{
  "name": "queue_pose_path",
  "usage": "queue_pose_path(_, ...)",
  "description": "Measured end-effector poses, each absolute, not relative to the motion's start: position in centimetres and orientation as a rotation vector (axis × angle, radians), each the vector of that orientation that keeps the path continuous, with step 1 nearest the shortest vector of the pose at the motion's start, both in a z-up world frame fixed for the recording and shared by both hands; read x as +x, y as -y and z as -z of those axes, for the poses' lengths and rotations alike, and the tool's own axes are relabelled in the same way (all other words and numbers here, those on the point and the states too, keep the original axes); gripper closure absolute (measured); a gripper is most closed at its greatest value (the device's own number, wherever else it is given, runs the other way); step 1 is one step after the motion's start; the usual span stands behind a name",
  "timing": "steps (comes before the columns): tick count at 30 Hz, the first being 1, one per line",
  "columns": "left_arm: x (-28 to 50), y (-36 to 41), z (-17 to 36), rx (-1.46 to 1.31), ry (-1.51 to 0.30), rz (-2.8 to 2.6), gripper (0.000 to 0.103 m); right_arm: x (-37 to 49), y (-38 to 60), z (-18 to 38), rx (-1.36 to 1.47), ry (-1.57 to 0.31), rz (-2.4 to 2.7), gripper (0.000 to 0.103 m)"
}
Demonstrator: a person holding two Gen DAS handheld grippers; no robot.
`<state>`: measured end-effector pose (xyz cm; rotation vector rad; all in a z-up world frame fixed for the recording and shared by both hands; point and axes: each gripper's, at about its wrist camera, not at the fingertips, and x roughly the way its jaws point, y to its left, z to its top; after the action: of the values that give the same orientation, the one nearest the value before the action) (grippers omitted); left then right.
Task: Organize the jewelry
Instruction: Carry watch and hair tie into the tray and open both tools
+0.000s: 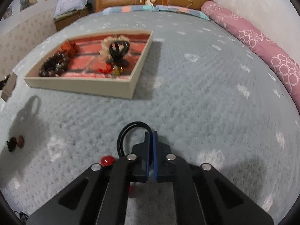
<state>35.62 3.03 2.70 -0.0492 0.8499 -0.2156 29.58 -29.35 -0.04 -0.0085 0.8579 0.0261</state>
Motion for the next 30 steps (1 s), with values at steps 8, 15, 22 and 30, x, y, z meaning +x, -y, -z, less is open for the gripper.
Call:
queue_pose_path(8, 39.0, -2.5, -4.8, -0.019, -0.819, 0.203, 0.092, 32.4, 27.1, -6.9, 0.005, -0.709, -0.094, 0.1)
queue_pose_path(15, 44.7, -0.7, -5.0, 0.026, -0.81, 0.178, 0.092, 39.4, 24.0, -8.6, 0.023, -0.686, -0.115, 0.1)
queue_pose_path(22, 52.0, 0.4, -3.0, 0.061, -0.84, 0.134, 0.092, 46.1, 22.2, -6.8, 0.078, -0.716, -0.119, 0.1)
queue_pose_path(30, 54.3, 0.5, -0.2, 0.09, -0.901, 0.098, 0.091, 49.9, 20.8, -2.3, 0.08, -0.842, -0.115, 0.1)
